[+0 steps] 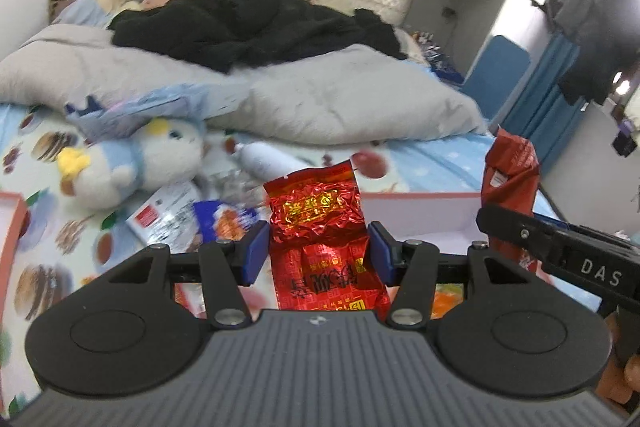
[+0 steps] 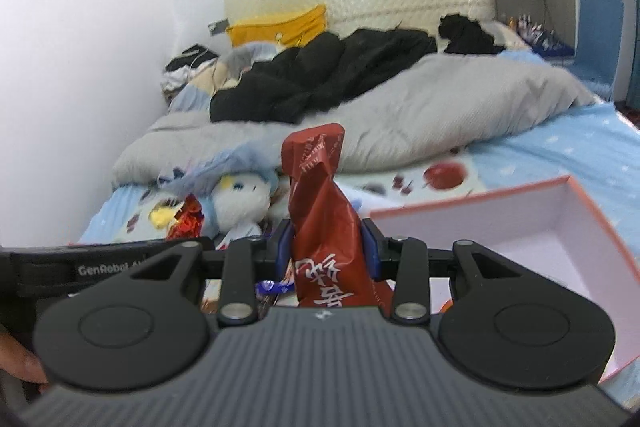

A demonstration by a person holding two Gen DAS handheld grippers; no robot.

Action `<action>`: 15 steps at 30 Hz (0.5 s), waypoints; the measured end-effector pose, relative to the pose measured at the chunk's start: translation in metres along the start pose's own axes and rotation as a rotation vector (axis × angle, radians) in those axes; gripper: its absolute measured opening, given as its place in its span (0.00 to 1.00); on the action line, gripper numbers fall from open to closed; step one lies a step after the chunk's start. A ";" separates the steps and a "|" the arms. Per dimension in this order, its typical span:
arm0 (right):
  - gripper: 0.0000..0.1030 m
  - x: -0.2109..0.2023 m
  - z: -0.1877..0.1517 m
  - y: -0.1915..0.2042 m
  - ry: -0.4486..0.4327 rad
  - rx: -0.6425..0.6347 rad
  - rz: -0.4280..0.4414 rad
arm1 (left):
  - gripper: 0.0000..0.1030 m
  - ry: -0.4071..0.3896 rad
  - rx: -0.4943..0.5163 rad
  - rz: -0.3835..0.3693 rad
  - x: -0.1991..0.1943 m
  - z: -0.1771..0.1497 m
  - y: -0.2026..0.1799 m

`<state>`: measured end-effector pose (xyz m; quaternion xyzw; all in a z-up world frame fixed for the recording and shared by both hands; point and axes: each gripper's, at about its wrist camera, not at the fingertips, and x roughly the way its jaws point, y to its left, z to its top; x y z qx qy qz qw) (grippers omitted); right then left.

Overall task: Organize snacks
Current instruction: 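Lift and carry both held packets over the larger pink box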

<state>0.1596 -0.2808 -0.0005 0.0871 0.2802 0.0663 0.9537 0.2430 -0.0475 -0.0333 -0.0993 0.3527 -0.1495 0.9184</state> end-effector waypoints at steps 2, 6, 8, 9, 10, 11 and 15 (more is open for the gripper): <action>0.38 -0.004 0.006 -0.005 -0.021 -0.002 -0.010 | 0.57 -0.007 0.011 -0.021 0.001 0.008 -0.011; 0.38 -0.010 0.013 -0.019 -0.053 0.007 -0.030 | 0.57 0.002 0.051 -0.042 0.008 0.019 -0.035; 0.38 -0.015 0.012 -0.030 -0.070 0.024 -0.043 | 0.57 0.008 0.074 -0.049 0.015 0.022 -0.049; 0.38 -0.016 0.012 -0.035 -0.073 0.028 -0.048 | 0.57 0.015 0.086 -0.050 0.020 0.023 -0.055; 0.38 -0.017 0.011 -0.040 -0.074 0.035 -0.057 | 0.57 0.023 0.094 -0.052 0.024 0.024 -0.061; 0.38 -0.017 0.009 -0.045 -0.073 0.042 -0.066 | 0.57 0.031 0.099 -0.058 0.029 0.023 -0.067; 0.38 -0.010 -0.001 -0.071 -0.051 0.070 -0.111 | 0.57 0.071 0.137 -0.071 0.050 0.015 -0.089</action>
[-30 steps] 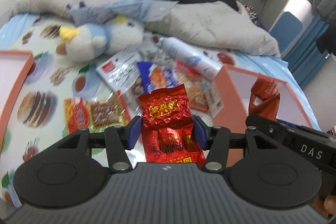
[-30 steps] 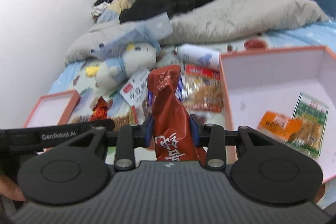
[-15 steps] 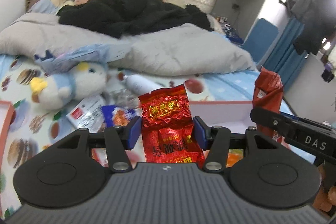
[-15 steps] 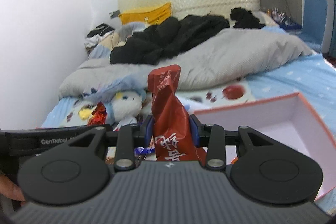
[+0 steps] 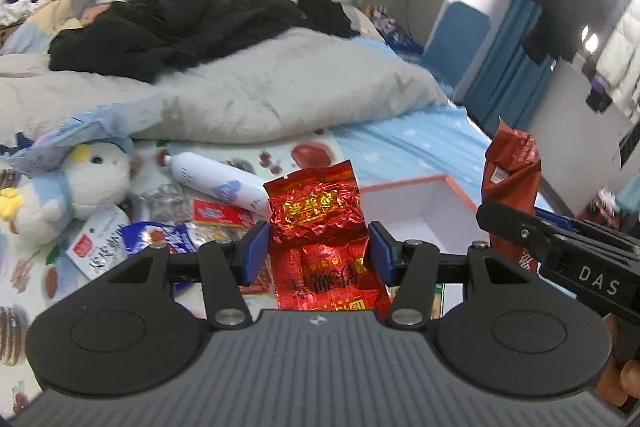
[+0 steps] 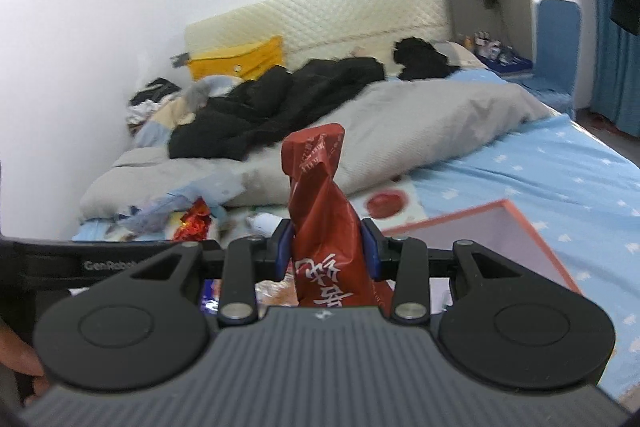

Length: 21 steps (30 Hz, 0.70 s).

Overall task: Organize snacks
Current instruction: 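Lift and carry both held packets over the larger pink box, then open the right tool to drop the red-brown bag while the left tool drops the red foil packet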

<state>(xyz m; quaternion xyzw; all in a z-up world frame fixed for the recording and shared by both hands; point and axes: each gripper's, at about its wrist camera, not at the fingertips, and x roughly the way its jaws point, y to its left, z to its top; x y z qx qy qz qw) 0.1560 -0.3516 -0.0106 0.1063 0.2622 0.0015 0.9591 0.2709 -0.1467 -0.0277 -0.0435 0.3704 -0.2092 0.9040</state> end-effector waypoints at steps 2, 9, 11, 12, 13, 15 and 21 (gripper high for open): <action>0.38 0.003 -0.007 -0.014 0.002 0.023 -0.028 | 0.58 0.029 0.027 -0.009 0.015 -0.004 -0.009; 0.38 0.030 -0.042 -0.056 0.077 0.077 -0.102 | 0.58 0.144 0.083 -0.025 0.068 -0.026 -0.033; 0.38 0.036 -0.051 -0.063 0.107 0.078 -0.109 | 0.58 0.171 0.085 -0.036 0.080 -0.032 -0.038; 0.38 0.039 -0.055 -0.066 0.122 0.082 -0.113 | 0.58 0.180 0.089 -0.038 0.085 -0.034 -0.040; 0.38 0.042 -0.060 -0.069 0.134 0.085 -0.119 | 0.58 0.188 0.094 -0.039 0.091 -0.036 -0.041; 0.38 0.048 -0.067 -0.075 0.156 0.087 -0.130 | 0.58 0.208 0.101 -0.039 0.099 -0.040 -0.044; 0.39 0.054 -0.085 -0.090 0.194 0.127 -0.121 | 0.58 0.240 0.105 -0.025 0.116 -0.049 -0.048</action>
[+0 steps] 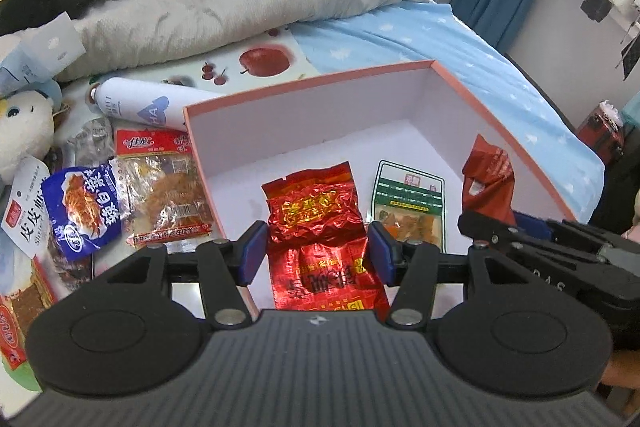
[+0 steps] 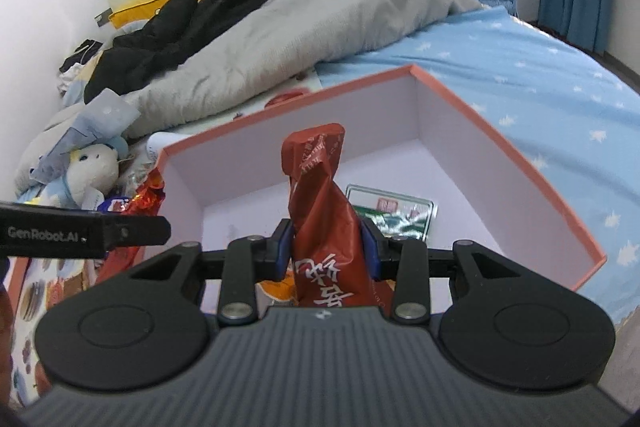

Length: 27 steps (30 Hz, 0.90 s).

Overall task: Organize snacks
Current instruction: 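Open the right tool to drop the red-brown bag while the left tool drops the red foil packet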

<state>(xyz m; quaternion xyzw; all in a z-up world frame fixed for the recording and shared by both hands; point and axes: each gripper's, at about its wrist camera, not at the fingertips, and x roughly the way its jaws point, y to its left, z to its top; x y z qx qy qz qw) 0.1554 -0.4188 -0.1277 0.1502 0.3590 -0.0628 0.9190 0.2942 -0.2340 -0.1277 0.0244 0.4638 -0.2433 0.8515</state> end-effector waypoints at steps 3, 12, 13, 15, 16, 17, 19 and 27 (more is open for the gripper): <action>0.40 0.002 -0.004 -0.003 0.007 0.014 0.000 | 0.66 -0.002 0.004 -0.009 0.002 -0.002 -0.002; 0.44 -0.014 0.004 -0.006 -0.033 0.041 -0.017 | 0.76 -0.063 0.004 -0.022 -0.027 0.003 -0.004; 0.44 -0.017 0.006 -0.005 -0.044 0.039 -0.017 | 0.76 -0.068 0.005 -0.020 -0.032 0.004 -0.005; 0.44 -0.026 0.012 -0.001 -0.070 0.028 -0.015 | 0.76 -0.086 0.007 -0.023 -0.042 0.005 -0.006; 0.44 -0.030 0.015 0.001 -0.082 0.023 -0.012 | 0.76 -0.096 0.008 -0.025 -0.048 0.006 -0.005; 0.44 -0.035 0.018 0.003 -0.095 0.018 -0.008 | 0.76 -0.109 0.009 -0.026 -0.054 0.007 -0.005; 0.44 -0.044 0.024 0.008 -0.120 0.009 -0.001 | 0.76 -0.131 0.004 -0.024 -0.065 0.009 -0.003; 0.44 -0.073 0.040 0.030 -0.201 -0.016 0.050 | 0.76 -0.221 0.003 -0.003 -0.112 0.013 0.007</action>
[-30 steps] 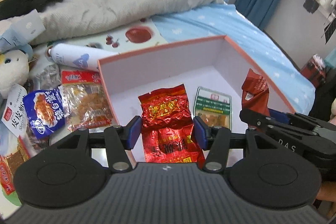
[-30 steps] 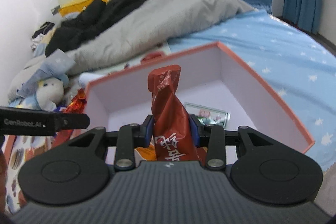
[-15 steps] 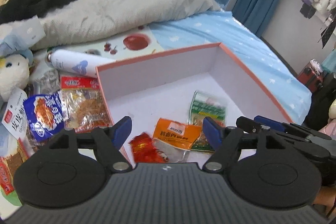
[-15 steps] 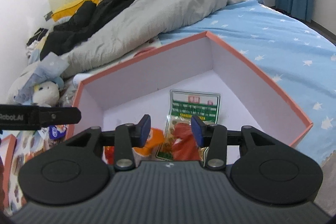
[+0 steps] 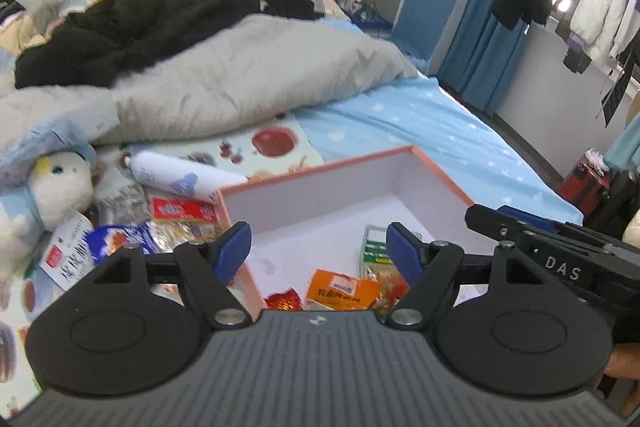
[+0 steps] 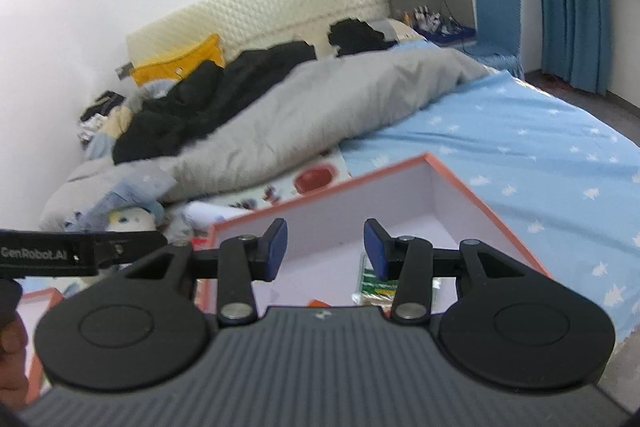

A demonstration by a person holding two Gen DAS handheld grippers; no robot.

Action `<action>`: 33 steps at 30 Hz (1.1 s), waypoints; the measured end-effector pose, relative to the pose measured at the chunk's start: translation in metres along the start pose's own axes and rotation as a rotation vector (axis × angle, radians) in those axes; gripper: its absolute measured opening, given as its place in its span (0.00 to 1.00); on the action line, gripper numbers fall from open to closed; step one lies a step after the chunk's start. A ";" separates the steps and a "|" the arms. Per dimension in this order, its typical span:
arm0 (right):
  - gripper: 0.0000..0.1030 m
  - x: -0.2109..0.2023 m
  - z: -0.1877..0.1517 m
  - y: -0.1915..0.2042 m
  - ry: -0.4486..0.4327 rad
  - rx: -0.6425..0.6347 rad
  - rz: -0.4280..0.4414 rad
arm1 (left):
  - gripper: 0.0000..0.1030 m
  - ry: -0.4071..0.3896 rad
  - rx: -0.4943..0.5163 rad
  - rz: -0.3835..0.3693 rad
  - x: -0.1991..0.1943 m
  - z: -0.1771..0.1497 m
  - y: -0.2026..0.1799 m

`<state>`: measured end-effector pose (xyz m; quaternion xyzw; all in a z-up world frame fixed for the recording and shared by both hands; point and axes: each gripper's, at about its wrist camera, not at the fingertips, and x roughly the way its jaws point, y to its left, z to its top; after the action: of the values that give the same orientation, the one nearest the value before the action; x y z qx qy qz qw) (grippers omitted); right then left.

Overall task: Organize snacks
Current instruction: 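Open the right tool to drop the red-brown bag while the left tool drops the red foil packet, then withdraw both tools from the box back toward the snack pile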

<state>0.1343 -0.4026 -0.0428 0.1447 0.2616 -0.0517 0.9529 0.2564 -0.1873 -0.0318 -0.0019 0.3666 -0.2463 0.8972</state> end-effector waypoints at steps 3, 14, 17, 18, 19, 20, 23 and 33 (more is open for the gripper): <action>0.44 -0.009 0.005 0.011 -0.017 -0.006 0.029 | 0.76 -0.036 0.010 0.020 -0.018 0.001 0.004; 0.44 -0.036 0.006 0.055 -0.060 -0.075 0.091 | 0.76 -0.114 -0.026 0.029 -0.071 -0.011 0.033; 0.44 -0.042 0.001 0.069 -0.067 -0.089 0.117 | 0.77 -0.120 -0.038 0.040 -0.079 -0.019 0.044; 0.44 -0.043 -0.001 0.074 -0.066 -0.096 0.126 | 0.77 -0.123 -0.044 0.041 -0.082 -0.021 0.047; 0.44 -0.044 -0.004 0.079 -0.064 -0.100 0.132 | 0.77 -0.127 -0.053 0.044 -0.086 -0.024 0.052; 0.44 -0.045 -0.006 0.084 -0.059 -0.105 0.140 | 0.77 -0.130 -0.060 0.048 -0.090 -0.028 0.056; 0.47 -0.044 -0.015 0.098 -0.030 -0.136 0.158 | 0.77 -0.133 -0.080 0.064 -0.099 -0.039 0.070; 0.50 -0.048 -0.040 0.136 0.004 -0.176 0.216 | 0.77 -0.117 -0.125 0.118 -0.113 -0.075 0.109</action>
<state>0.0976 -0.2593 -0.0173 0.0878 0.2497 0.0744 0.9614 0.1864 -0.0279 -0.0324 -0.0504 0.3278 -0.1690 0.9281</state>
